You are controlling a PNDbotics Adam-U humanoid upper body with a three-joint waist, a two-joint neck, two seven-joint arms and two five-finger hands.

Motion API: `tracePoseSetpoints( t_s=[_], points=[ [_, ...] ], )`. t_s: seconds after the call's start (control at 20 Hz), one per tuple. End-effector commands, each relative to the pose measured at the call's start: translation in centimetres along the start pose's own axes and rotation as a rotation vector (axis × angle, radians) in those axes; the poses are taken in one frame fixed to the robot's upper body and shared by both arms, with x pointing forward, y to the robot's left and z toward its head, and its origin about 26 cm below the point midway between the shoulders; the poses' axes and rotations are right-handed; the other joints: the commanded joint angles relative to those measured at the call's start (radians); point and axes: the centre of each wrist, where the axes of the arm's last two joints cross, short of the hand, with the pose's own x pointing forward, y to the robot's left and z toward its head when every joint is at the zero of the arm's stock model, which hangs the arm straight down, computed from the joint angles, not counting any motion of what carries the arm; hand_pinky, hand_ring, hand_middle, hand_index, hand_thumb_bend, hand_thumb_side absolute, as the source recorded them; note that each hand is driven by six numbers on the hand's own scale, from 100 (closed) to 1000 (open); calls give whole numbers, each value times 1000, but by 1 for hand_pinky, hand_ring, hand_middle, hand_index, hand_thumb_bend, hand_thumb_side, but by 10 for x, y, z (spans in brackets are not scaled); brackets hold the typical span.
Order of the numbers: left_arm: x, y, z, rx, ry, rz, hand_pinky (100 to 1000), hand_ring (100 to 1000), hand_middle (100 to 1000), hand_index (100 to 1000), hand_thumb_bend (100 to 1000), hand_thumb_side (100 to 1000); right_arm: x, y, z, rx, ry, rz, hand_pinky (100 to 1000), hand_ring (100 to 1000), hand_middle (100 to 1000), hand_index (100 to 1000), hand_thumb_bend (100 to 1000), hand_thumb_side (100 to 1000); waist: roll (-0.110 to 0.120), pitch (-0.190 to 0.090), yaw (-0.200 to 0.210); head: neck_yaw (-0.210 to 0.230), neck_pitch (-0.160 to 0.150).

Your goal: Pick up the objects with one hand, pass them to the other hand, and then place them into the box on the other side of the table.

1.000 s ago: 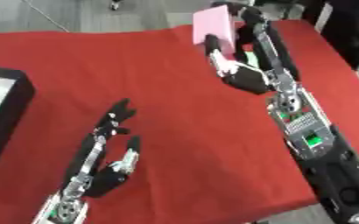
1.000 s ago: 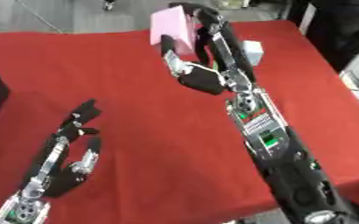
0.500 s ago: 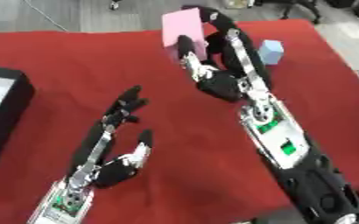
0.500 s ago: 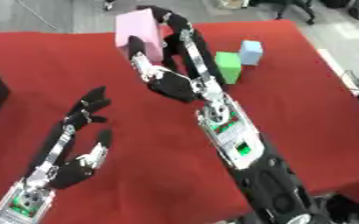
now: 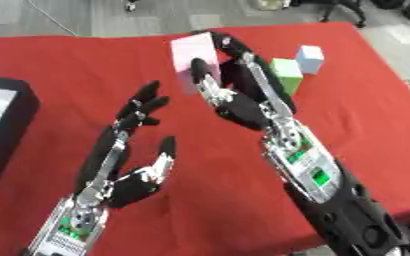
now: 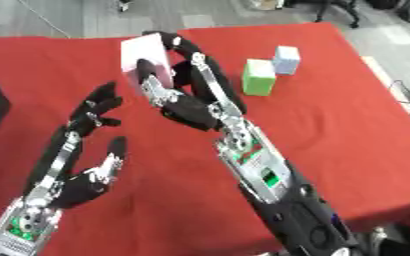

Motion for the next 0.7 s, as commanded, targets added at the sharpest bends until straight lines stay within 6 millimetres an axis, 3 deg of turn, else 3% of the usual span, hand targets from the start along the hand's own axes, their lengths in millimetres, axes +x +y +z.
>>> tracePoseSetpoints(
  t_s=[0.05,0.3,0.35,0.4,0.7],
  points=[
    [6,4,-5,39,-22,-16,757,1000,1000,927,100,644,2,-4,0,13,-5,-7,100,100,100,100,100,426,16,-14,-1,-1,-1],
    [6,6,-5,80,-9,-29,756,1000,1000,926,100,636,1,-4,3,20,10,-27,100,100,100,100,100,421,16,-14,-1,-3,-1],
    [7,6,-6,93,-10,-31,756,1000,1000,926,100,681,1,-3,3,24,16,-32,100,100,100,100,100,356,16,-13,-1,-3,-1],
    [8,8,-7,106,-12,-34,756,1000,1000,926,100,630,0,-2,4,31,23,-39,100,100,100,100,100,417,16,-13,-1,-3,-1],
    [17,15,-10,166,-59,-77,759,1000,1000,925,100,613,-3,3,7,86,61,-83,100,100,100,100,100,395,17,-13,-1,-7,-1]
  ],
)
